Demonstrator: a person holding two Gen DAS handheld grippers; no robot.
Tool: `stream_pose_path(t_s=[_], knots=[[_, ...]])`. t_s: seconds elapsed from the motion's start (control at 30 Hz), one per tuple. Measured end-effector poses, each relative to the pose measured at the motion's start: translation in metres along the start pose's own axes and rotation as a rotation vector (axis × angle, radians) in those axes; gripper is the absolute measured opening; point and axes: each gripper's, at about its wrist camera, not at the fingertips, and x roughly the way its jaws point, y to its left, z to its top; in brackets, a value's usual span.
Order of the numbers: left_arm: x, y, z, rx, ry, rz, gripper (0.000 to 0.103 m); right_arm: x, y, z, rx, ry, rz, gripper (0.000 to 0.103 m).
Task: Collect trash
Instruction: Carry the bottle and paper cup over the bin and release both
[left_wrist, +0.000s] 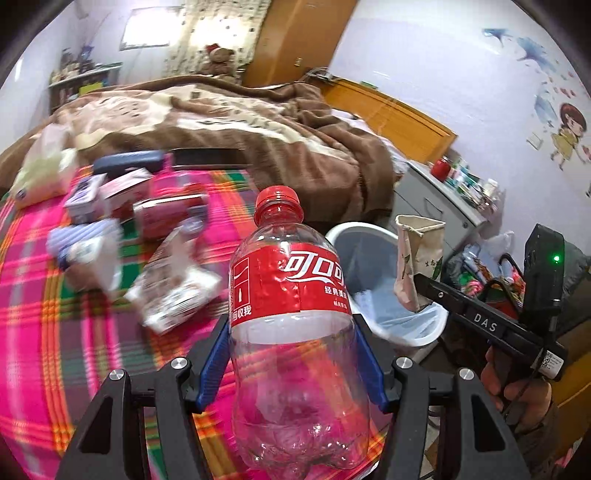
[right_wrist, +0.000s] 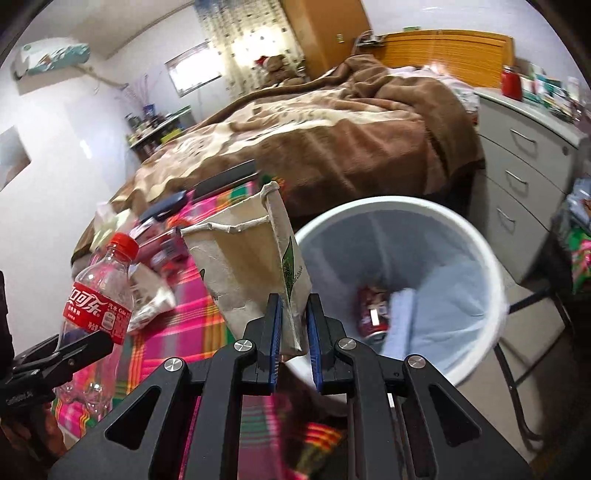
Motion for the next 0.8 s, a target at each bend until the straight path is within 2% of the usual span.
stream_pose_path(t_s=[0.3,0.8], knots=[[0.044,-0.046,0.022,0.056,0.036,-0.076,0.062,0.011,-0.040,0.006,0.064,0.029,-0.084,0.014],[0.126,-0.099,0.037,0.124,0.122,-0.098,0.063,0.035,-0.079,0.006,0.080,0.109,-0.175,0.014]])
